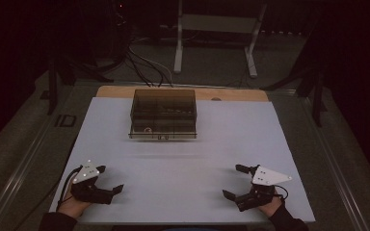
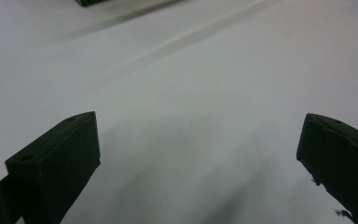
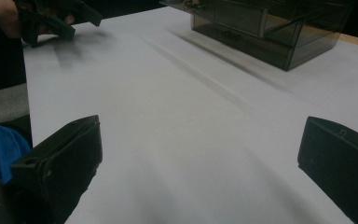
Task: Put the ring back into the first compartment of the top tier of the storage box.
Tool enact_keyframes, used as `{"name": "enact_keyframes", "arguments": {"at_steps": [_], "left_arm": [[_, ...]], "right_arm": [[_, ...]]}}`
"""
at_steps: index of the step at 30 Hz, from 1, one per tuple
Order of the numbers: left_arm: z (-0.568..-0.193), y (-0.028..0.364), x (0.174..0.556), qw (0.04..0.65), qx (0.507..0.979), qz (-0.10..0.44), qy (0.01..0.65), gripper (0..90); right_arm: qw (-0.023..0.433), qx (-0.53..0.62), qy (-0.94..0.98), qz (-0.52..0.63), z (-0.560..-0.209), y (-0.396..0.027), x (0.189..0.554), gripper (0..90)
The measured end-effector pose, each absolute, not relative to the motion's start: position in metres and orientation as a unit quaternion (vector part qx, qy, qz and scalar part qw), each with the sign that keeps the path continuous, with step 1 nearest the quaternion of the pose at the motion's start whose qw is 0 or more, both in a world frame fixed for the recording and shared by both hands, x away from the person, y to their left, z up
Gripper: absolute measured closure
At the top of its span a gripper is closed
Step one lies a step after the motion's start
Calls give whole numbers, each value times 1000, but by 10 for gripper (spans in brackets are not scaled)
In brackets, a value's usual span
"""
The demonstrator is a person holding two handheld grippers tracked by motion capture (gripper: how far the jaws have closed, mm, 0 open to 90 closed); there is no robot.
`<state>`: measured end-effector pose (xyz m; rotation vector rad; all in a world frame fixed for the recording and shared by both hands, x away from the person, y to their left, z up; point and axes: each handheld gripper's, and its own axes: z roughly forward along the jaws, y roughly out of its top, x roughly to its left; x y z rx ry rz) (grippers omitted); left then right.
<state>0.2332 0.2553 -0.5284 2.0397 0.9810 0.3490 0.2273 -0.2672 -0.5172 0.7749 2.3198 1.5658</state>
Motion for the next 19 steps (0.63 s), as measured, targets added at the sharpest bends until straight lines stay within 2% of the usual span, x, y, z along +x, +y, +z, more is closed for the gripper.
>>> {"name": "enact_keyframes", "arguments": {"at_steps": [19], "left_arm": [[-529,252,235,419,811,141,384,10]], "right_arm": [[116,267,797,529,-520,-264,229,0]]}}
